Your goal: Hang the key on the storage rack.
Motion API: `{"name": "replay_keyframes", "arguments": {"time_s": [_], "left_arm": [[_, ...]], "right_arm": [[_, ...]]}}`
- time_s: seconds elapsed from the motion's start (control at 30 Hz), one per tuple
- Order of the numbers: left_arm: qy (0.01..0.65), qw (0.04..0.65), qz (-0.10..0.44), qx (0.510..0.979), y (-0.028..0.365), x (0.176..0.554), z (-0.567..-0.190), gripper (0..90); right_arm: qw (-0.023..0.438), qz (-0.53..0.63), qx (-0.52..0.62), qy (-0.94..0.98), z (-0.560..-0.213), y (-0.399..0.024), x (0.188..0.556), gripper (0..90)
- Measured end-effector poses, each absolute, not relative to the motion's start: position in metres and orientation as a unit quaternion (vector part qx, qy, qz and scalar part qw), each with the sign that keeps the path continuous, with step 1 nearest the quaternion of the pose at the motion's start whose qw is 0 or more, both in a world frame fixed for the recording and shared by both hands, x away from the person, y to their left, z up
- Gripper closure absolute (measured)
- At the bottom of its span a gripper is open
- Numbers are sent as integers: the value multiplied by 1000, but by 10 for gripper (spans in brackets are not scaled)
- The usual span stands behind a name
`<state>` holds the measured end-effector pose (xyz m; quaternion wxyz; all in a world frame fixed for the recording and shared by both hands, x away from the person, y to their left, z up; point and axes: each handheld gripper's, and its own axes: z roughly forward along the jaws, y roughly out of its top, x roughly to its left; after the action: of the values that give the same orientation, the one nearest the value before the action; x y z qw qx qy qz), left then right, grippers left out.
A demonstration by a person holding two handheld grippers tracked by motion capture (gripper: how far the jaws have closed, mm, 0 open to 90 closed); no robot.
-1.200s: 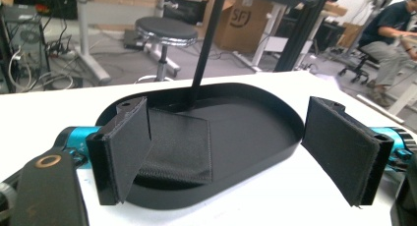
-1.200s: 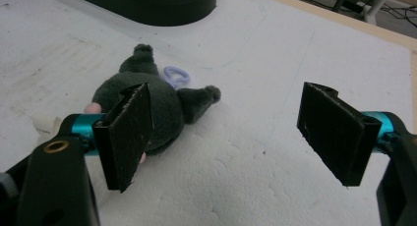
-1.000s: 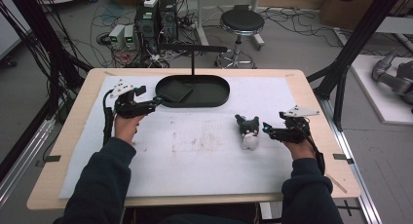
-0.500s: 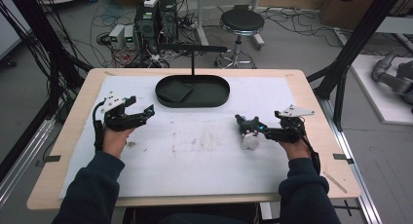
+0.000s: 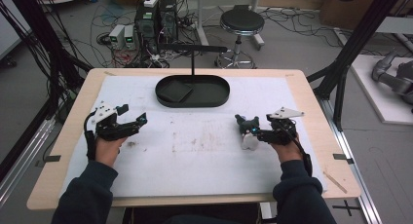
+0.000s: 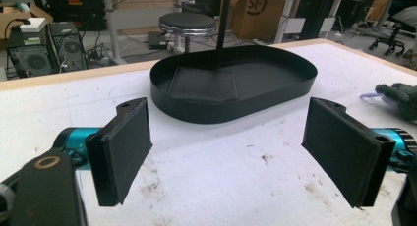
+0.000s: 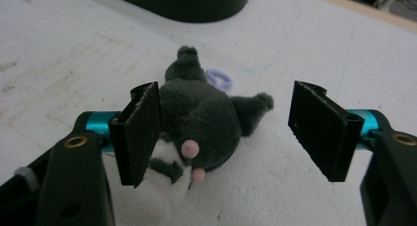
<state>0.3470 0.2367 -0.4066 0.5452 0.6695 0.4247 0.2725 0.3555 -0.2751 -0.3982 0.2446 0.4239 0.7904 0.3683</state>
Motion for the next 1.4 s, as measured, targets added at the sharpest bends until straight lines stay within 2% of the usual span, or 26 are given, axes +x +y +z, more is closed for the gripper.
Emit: {"name": "replay_keyframes", "arguments": {"time_s": [0.13,0.3,0.4,0.57,0.63,0.73,0.87,0.97,1.1,1.27,1.4], "left_arm": [[431,544,269,668,238,347,-410,182],[434,540,266,670,239,349,-412,187],[436,541,264,669,240,349,-413,188],[437,542,262,669,240,349,-413,196],[437,543,261,668,241,349,-413,198],[439,543,261,667,241,348,-413,199],[438,544,259,667,241,348,-413,204],[438,543,260,668,241,348,-413,210],[442,541,262,666,242,348,-412,218],[441,538,261,669,242,348,-413,230],[440,538,260,670,242,349,-414,236]], "right_arm": [[242,359,425,795,-403,-267,357,288],[251,345,403,810,-406,-249,356,211],[264,326,392,819,-409,-236,356,211],[259,304,389,830,-414,-230,359,211],[270,291,396,828,-413,-232,360,238],[280,272,396,831,-406,-240,359,351],[278,282,409,822,-401,-248,359,386],[266,336,441,789,-398,-251,358,319],[253,342,466,776,-403,-242,361,223],[250,283,459,804,-418,-221,369,211],[276,230,446,820,-427,-214,377,198]]}}
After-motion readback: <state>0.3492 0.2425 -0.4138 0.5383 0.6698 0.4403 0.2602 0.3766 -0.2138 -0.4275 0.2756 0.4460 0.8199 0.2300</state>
